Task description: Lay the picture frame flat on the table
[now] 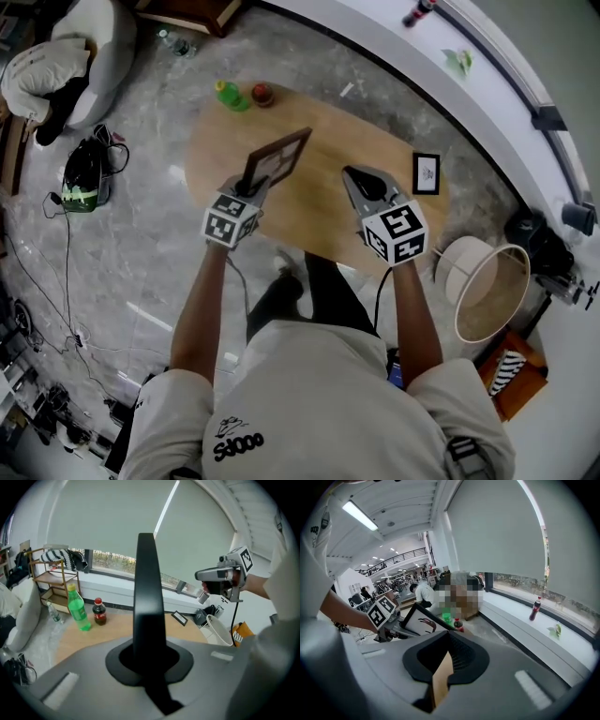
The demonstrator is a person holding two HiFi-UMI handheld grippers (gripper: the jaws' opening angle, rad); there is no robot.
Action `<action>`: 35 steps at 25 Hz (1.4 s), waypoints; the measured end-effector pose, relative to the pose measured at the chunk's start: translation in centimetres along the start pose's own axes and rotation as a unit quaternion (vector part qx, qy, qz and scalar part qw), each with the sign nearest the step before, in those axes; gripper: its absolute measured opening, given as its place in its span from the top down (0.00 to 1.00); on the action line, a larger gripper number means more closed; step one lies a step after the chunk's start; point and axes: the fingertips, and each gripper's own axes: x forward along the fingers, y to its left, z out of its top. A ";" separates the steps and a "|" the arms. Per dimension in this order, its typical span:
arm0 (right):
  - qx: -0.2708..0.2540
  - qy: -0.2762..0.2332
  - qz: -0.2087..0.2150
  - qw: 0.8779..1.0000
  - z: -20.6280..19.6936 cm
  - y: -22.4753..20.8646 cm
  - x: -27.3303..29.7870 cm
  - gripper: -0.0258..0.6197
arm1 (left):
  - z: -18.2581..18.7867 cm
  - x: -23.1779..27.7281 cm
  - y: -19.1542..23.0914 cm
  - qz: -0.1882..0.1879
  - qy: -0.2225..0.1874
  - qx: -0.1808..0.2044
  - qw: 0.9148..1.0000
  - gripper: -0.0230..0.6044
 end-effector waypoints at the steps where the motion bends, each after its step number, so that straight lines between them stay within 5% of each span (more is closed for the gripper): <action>1: 0.006 0.006 -0.003 1.000 -0.7 -0.5 0.3 0.96 | -0.6 0.9 0.0 -0.005 0.008 -0.010 1.000 0.93; 18: 0.046 0.054 -0.004 0.997 -7.4 -5.1 6.2 0.96 | -4.6 12.1 1.3 -0.057 0.029 -0.157 0.986 0.93; 27: 0.050 0.091 0.009 0.995 -10.7 -5.6 8.8 0.96 | -5.4 15.2 1.9 -0.075 0.002 -0.257 0.964 0.93; 35: 0.063 0.102 0.005 0.993 -11.9 -5.4 10.2 0.96 | -7.9 17.0 3.3 -0.085 -0.008 -0.363 0.928 0.93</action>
